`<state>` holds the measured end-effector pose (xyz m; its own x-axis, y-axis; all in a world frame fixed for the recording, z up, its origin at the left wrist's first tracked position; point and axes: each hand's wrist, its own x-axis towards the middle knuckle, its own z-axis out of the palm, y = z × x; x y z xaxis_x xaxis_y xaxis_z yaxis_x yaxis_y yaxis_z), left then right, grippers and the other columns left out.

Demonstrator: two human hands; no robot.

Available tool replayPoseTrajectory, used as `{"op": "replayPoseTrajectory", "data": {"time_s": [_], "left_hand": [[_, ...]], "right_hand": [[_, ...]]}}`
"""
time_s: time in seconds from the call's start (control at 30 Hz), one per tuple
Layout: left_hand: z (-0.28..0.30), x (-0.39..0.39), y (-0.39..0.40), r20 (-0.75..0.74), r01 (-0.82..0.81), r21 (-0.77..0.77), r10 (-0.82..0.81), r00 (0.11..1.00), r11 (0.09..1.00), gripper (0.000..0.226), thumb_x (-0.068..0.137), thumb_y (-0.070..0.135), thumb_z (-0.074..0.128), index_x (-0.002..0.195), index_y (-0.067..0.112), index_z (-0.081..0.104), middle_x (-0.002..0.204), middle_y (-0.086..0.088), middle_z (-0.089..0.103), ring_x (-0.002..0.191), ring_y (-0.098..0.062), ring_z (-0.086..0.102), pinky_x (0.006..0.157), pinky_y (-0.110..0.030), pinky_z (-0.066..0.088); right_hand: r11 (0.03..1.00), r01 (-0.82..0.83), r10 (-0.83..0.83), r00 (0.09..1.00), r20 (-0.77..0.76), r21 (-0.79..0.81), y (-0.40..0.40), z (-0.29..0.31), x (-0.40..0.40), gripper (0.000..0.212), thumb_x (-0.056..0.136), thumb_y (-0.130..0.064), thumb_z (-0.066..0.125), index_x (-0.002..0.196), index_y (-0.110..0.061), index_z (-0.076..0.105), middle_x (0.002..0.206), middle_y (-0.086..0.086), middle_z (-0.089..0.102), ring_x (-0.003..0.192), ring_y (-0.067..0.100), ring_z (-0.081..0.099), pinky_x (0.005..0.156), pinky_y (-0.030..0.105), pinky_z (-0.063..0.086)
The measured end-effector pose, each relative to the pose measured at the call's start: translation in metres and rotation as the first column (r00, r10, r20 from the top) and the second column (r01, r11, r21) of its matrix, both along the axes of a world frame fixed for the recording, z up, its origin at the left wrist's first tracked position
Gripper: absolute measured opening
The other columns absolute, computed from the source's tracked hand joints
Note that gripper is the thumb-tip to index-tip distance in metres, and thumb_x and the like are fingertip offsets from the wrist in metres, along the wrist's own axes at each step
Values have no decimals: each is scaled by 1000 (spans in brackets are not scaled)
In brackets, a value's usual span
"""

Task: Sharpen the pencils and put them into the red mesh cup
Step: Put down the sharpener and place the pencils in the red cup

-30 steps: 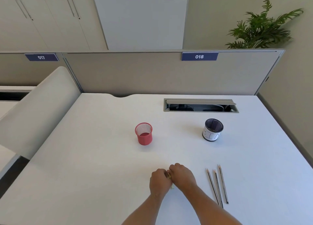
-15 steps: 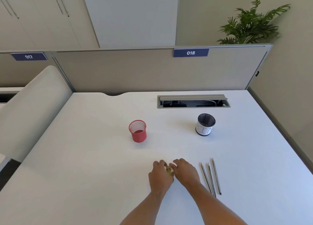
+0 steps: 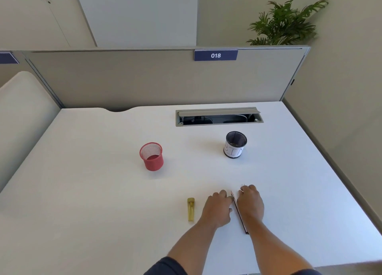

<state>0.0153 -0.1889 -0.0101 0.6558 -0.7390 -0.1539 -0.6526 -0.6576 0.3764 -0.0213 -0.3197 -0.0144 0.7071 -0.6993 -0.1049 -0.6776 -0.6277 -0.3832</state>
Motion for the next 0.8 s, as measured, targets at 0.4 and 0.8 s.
{"op": "replayPoseTrajectory", "data": {"time_s": [0.4,0.8], "left_hand": [[-4,-3,-23,-73,-37,24,39,997,999,27,100,17,47,121,12,63,121,-13,51,106,-36,57,76,-40,43],[7,10,-22,-111,-360,72,366,924,930,21,90,6,57,109,10,63,116,-11,59,99,-30,66,76,-32,48]], "right_hand": [[997,0,9,993,-116,71,-2,-2,-8,25,92,-11,49,69,-14,56,91,2,58,74,23,57,57,31,40],[996,48,-35,987,-155,79,11,5,14,25,91,-14,51,67,-13,54,80,1,60,65,23,54,50,27,32]]}}
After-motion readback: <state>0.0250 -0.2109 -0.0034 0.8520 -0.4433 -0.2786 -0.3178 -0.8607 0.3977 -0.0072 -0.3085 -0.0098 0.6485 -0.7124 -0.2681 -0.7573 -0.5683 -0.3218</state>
